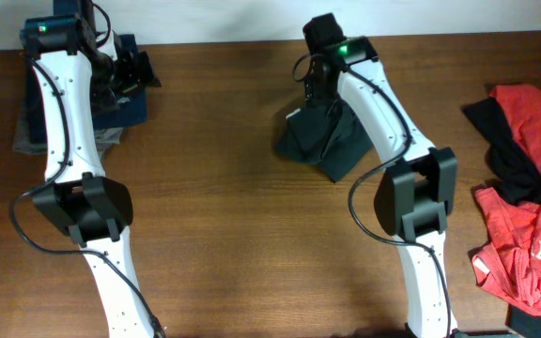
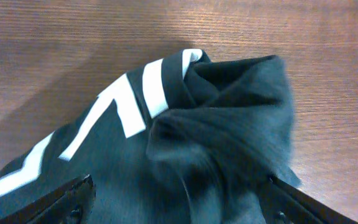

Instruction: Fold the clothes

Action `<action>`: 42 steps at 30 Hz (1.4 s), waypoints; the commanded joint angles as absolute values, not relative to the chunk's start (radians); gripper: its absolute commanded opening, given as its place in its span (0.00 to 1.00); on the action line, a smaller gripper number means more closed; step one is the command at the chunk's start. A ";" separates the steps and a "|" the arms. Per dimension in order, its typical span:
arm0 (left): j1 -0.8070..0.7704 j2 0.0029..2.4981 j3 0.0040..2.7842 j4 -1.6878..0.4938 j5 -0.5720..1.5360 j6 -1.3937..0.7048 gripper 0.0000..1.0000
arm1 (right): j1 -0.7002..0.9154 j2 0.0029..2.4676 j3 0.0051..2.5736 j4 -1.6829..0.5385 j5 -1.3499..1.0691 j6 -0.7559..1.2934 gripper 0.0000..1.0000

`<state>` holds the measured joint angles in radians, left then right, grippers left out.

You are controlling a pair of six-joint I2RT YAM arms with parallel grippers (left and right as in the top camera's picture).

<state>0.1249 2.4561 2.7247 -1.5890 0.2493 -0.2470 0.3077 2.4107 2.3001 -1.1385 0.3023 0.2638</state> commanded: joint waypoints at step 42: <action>0.121 2.427 2.731 -1.587 0.237 -0.230 0.99 | 0.253 2.494 2.429 -1.310 0.542 0.432 0.30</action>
<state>0.1238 2.4561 2.7247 -1.5890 0.2489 -0.2470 0.2584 2.4985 2.3669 -1.2667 0.4706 0.4213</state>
